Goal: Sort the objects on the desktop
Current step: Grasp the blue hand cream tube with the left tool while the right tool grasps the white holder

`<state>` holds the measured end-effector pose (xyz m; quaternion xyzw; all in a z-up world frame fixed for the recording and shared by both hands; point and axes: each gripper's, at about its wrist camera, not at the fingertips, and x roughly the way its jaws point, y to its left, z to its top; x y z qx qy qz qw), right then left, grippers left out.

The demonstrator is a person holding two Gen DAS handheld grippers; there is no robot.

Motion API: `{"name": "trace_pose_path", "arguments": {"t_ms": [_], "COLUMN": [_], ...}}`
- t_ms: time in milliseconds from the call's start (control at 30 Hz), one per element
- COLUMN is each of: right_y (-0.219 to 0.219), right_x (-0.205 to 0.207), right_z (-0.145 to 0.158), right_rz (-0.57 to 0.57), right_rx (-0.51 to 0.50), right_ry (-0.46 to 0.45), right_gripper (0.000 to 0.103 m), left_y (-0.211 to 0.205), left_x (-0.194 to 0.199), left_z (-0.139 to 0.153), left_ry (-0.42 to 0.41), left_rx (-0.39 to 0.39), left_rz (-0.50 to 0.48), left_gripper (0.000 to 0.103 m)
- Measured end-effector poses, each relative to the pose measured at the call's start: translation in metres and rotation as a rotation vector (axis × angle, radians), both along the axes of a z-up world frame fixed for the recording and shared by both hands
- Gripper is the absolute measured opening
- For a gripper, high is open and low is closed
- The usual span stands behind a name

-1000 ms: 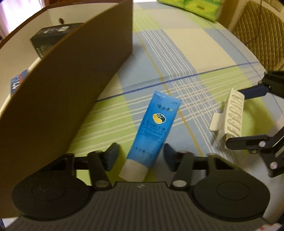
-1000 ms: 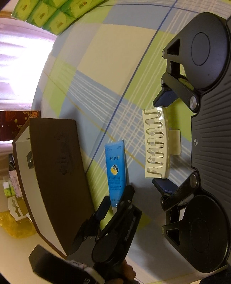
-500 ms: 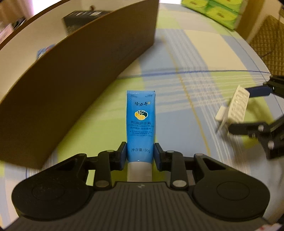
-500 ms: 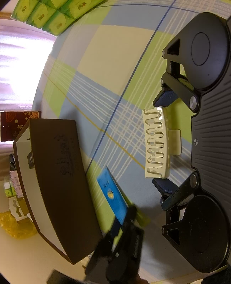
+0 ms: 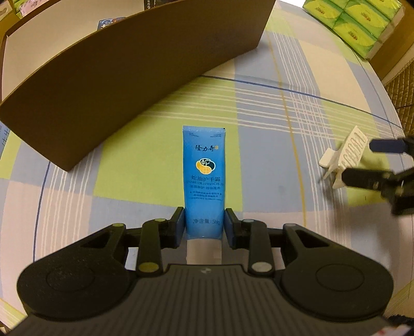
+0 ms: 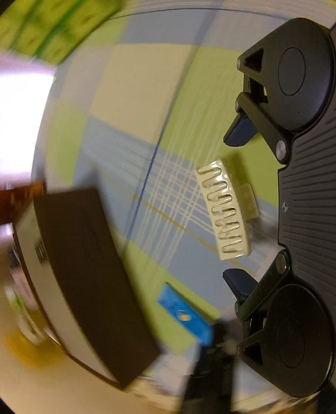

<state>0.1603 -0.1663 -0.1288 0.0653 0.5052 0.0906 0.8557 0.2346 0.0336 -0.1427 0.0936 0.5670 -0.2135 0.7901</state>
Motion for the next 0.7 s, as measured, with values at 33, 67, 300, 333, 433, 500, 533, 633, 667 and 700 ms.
{"name": "trace_pose_path", "arguments": {"t_ms": [33,67,300,333,433,500,533,633,667,700], "right_y": [-0.003,-0.005,0.001,0.002,0.003,0.001,-0.001,0.002,0.003,0.007], "right_x": [0.002,0.005,0.024,0.023,0.021,0.018,0.018,0.015,0.014,0.013], "right_z": [0.0,0.0,-0.01,-0.01,-0.011,-0.011,-0.011,-0.009,-0.009,-0.009], "right_rz": [-0.053,-0.098,-0.185,-0.158,-0.065,-0.032,-0.024,0.004,0.012,0.024], "right_rx": [0.046,0.088,0.104,0.092,0.028,-0.005,-0.018,-0.04,-0.047,-0.062], "right_ry": [0.023,0.038,0.106,0.113,0.125,0.128,0.123,0.094,0.091,0.087], "right_gripper": [0.098,0.097,0.041,0.033,0.026,0.026,0.026,0.026,0.027,0.027], "left_y": [0.0,0.0,-0.002,-0.001,0.001,0.002,0.002,0.0,-0.002,-0.004], "left_x": [-0.001,0.0,-0.002,-0.002,-0.003,-0.004,-0.004,-0.003,-0.003,-0.003], "left_z": [0.0,0.0,-0.002,-0.002,-0.003,-0.003,-0.003,-0.003,-0.003,-0.003], "left_ry": [0.0,-0.001,-0.003,-0.001,0.006,0.006,0.005,-0.003,-0.002,-0.003], "left_rx": [-0.003,-0.003,-0.002,-0.005,-0.012,-0.014,-0.013,0.0,0.003,0.008], "left_rz": [0.002,0.001,-0.004,-0.004,0.0,0.001,0.0,-0.007,-0.011,-0.015], "left_gripper": [0.027,0.027,0.027,0.027,0.027,0.027,0.027,0.03,0.034,0.036]}}
